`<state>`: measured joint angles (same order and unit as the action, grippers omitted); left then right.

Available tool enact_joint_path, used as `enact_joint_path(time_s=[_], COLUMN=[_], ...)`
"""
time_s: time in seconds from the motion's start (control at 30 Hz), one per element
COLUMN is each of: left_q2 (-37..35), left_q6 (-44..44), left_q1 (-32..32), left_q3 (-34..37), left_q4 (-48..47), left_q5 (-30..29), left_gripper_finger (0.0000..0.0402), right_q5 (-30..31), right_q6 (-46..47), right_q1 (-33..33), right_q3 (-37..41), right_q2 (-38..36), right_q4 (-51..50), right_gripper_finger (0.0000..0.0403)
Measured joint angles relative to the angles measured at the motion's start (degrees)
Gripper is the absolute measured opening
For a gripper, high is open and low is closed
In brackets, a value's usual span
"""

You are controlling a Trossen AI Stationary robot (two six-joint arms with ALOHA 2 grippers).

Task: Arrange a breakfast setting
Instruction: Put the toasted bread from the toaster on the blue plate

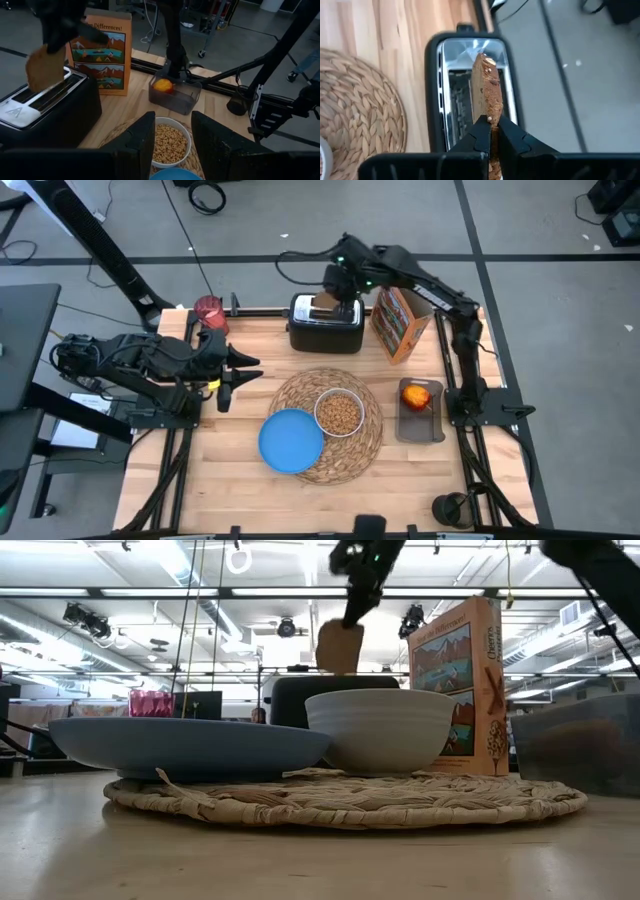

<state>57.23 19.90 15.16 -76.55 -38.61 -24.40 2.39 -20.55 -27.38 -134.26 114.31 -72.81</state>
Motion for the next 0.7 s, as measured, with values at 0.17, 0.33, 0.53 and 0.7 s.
enact_joint_path(time_s=[0.17,0.33,0.53,0.7], left_q2=[0.0,0.0,-1.0,-3.9], left_q6=[-1.4,-2.6,-2.6,-2.5], left_q1=[0.0,0.0,0.1,0.1], left_q3=[0.0,0.0,0.1,0.1], left_q4=[0.9,0.9,-0.8,-2.5], left_q5=[0.0,0.0,0.2,0.2], left_gripper_finger=[0.0135,0.0135,0.0135,0.0135], right_q5=[2.7,7.1,11.6,11.6], right_q6=[0.0,0.0,0.4,3.8], right_q1=[3.3,9.2,20.1,31.0], right_q3=[0.0,0.0,0.0,0.0], right_q2=[-6.5,-12.7,-18.4,-18.9], right_q4=[1.3,2.4,3.4,3.4], right_gripper_finger=[0.0021,0.0021,0.0021,0.0021])
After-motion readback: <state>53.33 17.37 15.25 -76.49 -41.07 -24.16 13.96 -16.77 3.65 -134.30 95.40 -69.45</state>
